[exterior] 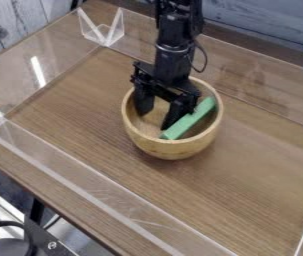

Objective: Remove the green block from inside the brown bowl and put it on the table

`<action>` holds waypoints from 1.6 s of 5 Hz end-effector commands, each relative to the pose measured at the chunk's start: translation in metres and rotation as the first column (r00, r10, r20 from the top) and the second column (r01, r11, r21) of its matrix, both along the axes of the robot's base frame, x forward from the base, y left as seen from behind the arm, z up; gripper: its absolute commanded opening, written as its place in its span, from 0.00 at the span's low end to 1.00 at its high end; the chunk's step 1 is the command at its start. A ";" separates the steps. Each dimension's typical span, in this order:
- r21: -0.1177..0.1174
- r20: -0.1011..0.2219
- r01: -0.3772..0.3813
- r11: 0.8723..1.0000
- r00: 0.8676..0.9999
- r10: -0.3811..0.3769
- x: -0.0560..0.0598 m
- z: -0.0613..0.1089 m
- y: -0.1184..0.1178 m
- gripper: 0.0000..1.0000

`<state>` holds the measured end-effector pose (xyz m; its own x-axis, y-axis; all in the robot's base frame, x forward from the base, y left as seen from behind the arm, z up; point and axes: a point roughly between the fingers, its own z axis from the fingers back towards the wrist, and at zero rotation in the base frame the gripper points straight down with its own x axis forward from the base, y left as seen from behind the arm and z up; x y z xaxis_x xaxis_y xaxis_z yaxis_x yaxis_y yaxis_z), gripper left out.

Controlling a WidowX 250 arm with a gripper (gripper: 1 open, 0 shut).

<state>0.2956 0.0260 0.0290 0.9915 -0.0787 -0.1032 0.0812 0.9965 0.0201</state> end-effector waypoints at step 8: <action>0.063 0.095 0.010 0.998 0.995 -0.016 0.015 0.025 -0.008 0.00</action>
<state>0.2980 0.0169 0.0313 0.9912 -0.0910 -0.0964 0.0991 0.9916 0.0828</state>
